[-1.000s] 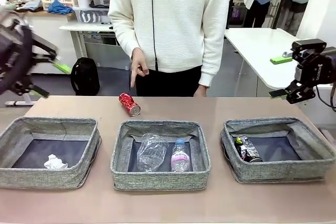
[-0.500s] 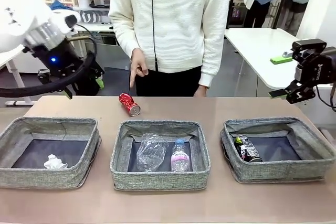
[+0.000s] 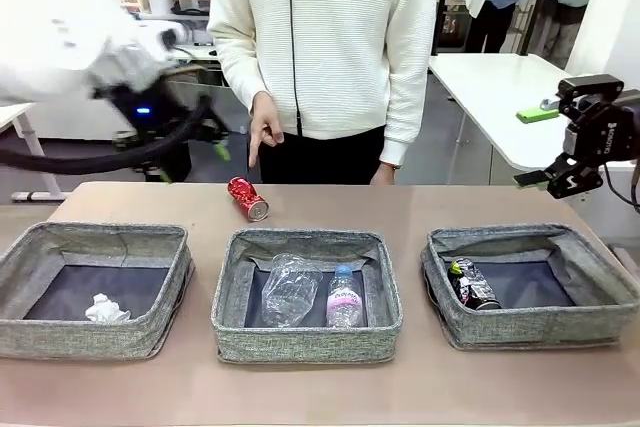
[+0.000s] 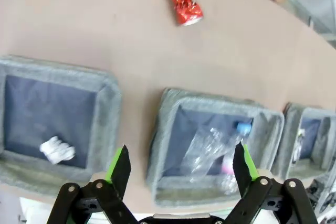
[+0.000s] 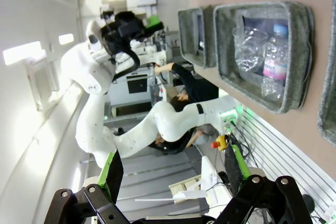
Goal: Sort the waste into the appropriate baskets.
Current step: Pick up the waste item pointed out by the person.
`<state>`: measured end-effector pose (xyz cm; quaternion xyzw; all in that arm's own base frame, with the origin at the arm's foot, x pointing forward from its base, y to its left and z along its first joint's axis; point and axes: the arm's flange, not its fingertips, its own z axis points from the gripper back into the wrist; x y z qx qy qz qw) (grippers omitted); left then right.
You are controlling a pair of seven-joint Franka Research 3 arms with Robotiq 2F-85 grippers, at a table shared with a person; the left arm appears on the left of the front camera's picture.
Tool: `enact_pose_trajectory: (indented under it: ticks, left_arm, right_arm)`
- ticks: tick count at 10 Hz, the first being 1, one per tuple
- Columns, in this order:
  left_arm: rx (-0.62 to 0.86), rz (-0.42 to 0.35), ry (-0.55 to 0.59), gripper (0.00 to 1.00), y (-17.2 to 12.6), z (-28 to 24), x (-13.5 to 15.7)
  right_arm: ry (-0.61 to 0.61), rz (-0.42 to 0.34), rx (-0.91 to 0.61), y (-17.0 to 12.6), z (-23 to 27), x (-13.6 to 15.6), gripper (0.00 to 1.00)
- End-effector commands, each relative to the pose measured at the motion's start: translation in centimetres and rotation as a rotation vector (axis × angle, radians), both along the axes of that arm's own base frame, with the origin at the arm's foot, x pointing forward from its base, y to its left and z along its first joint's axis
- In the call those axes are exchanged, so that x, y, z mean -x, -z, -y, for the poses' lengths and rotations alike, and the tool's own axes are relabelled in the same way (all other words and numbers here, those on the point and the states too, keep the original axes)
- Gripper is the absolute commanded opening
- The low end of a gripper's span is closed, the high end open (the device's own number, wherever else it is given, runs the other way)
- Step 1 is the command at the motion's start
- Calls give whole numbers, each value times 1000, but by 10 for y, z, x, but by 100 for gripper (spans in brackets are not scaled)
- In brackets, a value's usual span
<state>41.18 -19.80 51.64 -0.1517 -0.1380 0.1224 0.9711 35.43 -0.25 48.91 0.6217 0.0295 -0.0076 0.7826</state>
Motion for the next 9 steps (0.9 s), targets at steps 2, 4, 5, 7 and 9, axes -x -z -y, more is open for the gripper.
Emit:
enact_pose_trajectory:
  ticks: [2,4,5,7,9]
  left_arm:
    - [-33,-56,-117,100,37,52,-89]
    - [-86,52,-134,100,85,70,-115]
    - [-86,99,-211,100,112,69,-131]
    - [-59,-157,-227,100,128,62,-147]
    - [-61,53,-165,100,124,55,-130]
  right_arm:
    - [18,-13,-1,-4,-1,0,100]
    - [18,-13,-1,-4,-1,0,100]
    - [18,-13,-1,-4,-1,0,100]
    - [18,-13,-1,-4,-1,0,100]
    - [18,-13,-1,-4,-1,0,100]
